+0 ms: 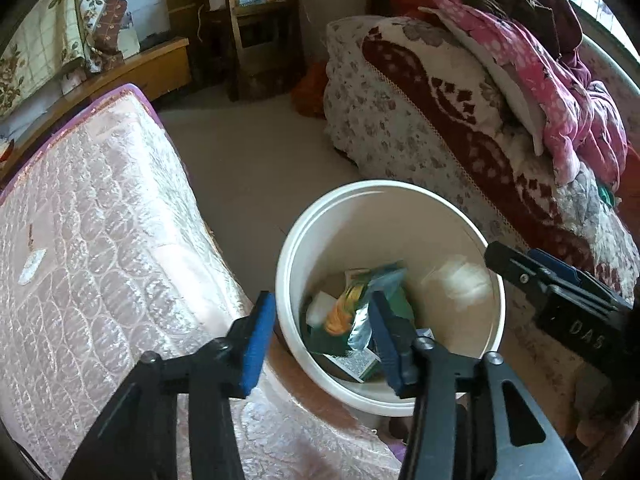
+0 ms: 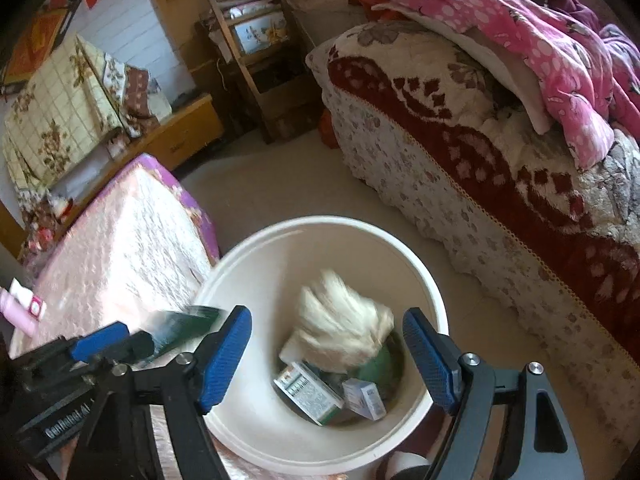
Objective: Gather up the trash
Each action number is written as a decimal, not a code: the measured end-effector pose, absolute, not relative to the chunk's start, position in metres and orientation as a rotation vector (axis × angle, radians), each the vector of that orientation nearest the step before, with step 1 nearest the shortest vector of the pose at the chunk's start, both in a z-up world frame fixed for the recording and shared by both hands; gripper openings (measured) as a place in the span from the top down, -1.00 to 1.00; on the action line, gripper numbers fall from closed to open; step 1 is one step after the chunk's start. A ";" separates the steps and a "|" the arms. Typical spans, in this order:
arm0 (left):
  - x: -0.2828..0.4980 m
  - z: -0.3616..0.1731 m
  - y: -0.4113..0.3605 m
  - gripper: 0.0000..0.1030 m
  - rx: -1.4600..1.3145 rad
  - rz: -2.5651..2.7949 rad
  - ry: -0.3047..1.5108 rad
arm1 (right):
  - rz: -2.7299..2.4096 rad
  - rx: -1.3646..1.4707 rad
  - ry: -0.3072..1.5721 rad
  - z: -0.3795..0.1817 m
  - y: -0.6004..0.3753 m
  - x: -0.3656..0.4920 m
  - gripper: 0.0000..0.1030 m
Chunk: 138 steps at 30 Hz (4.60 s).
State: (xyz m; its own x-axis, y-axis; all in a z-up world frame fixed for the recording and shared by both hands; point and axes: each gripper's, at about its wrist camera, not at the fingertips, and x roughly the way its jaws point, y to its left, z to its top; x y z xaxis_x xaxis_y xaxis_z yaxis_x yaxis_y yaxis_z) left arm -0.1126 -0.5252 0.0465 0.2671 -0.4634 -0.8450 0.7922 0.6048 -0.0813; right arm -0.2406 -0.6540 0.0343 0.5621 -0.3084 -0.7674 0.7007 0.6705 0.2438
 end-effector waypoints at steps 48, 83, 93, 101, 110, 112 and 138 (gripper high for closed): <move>-0.205 0.202 -0.263 -0.59 0.140 -0.676 0.427 | -0.611 0.195 0.433 0.204 -0.408 -0.318 -0.71; -0.211 0.202 -0.252 -0.59 0.114 -0.685 0.440 | -0.640 0.210 0.399 0.218 -0.391 -0.320 -0.72; -0.212 0.202 -0.259 -0.59 0.120 -0.697 0.450 | -0.655 0.203 0.403 0.218 -0.396 -0.318 -0.81; -0.211 0.197 -0.266 -0.59 0.117 -0.703 0.472 | -0.663 0.225 0.422 0.213 -0.406 -0.319 -0.81; -0.211 0.194 -0.269 -0.59 0.119 -0.705 0.479 | -0.667 0.242 0.433 0.208 -0.410 -0.319 -0.81; -0.211 0.193 -0.269 -0.59 0.118 -0.703 0.481 | -0.666 0.244 0.436 0.207 -0.411 -0.319 -0.81; -0.208 0.185 -0.272 -0.59 0.120 -0.700 0.506 | -0.665 0.259 0.454 0.200 -0.414 -0.314 -0.81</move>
State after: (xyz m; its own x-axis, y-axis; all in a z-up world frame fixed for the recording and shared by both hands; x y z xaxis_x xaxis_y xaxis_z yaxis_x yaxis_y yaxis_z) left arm -0.2083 -0.2718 0.1846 0.6502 -0.5856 -0.4840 0.6428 0.7637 -0.0605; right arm -0.3142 -0.4142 0.1999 0.6951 -0.5329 -0.4825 0.6435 0.7605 0.0871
